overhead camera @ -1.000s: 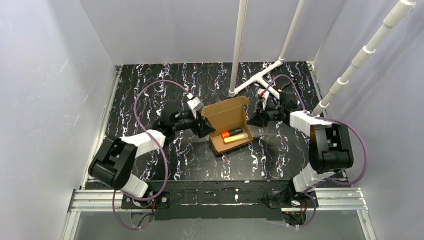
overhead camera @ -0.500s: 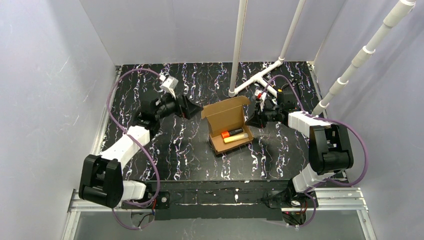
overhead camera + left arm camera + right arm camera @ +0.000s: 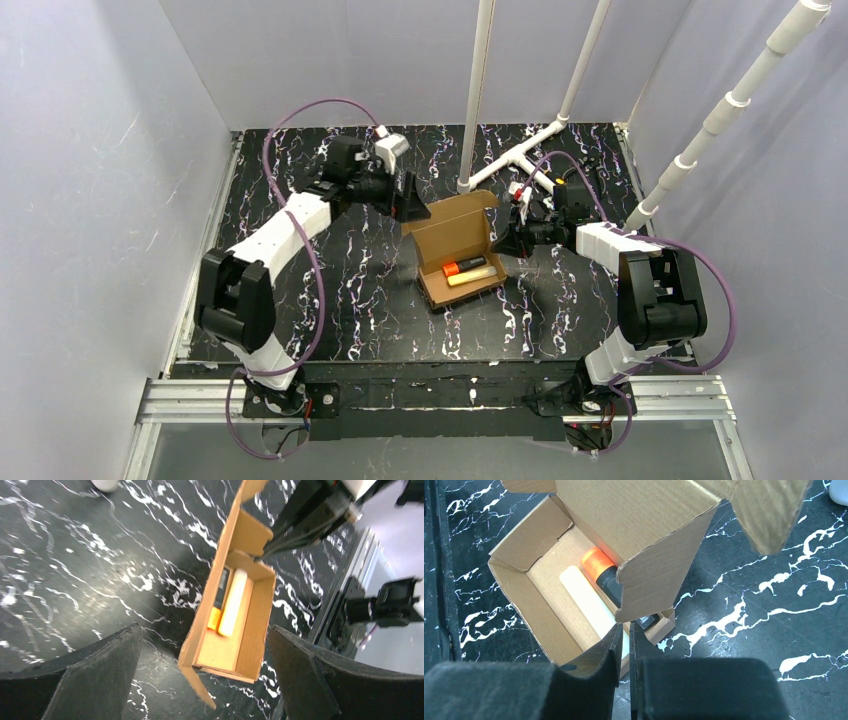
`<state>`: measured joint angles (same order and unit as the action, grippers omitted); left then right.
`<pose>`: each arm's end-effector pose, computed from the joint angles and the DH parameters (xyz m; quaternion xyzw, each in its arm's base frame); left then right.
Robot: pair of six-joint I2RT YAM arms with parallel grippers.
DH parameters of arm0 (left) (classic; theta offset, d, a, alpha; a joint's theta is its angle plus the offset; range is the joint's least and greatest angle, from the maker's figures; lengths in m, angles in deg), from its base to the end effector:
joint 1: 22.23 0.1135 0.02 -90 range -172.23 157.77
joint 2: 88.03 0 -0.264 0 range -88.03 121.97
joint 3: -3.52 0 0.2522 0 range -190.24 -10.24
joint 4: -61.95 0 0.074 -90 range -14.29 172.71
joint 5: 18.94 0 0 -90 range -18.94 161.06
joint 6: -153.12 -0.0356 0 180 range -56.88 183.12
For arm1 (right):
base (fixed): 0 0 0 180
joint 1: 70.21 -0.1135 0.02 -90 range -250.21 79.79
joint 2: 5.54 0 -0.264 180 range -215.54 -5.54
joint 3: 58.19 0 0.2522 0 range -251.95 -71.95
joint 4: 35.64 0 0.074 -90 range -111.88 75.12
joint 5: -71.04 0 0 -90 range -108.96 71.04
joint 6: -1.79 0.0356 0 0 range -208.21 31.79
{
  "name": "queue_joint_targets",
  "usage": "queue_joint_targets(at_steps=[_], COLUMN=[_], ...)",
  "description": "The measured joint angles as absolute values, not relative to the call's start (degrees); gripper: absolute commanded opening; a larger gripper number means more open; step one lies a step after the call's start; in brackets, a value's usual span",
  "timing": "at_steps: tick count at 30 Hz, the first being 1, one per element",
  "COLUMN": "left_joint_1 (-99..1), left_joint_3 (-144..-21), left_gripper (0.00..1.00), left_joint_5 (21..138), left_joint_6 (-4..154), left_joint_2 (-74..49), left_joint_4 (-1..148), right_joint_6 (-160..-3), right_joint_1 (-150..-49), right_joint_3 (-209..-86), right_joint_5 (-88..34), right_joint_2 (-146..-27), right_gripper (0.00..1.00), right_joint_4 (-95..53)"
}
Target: Fold the paper box
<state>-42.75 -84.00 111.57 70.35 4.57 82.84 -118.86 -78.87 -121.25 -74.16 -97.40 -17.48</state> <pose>0.3422 -0.1528 0.3106 0.2744 0.7689 -0.4042 0.4125 0.3060 0.0762 0.1869 -0.4373 0.7192 0.3611 0.4013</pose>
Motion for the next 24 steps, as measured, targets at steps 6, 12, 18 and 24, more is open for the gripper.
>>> queue_joint_targets(at_steps=[6,12,18,24], left_joint_1=[-48.2,-48.8,-49.1,-50.0], left_joint_3=[-86.0,-88.7,-89.0,-88.9], left_gripper=[0.75,0.44,0.04,0.00], left_joint_5=[110.2,109.1,107.4,105.8], left_joint_6=[64.7,62.8,61.5,58.6], left_joint_2=[8.9,9.3,9.3,9.2], left_joint_4=[89.9,91.6,92.0,92.1], right_joint_6=[-120.0,-120.2,-120.2,-120.3], right_joint_1=[-78.9,-78.9,-78.9,-78.9], right_joint_3=[-121.2,-121.2,-121.2,-121.2], right_joint_5=[-74.2,-74.2,-74.5,-74.9], right_joint_2=[-97.4,-97.4,-97.4,-97.4], right_gripper=[0.18,0.18,0.18,0.18], right_joint_4=[-16.4,-15.9,-15.8,-15.7])
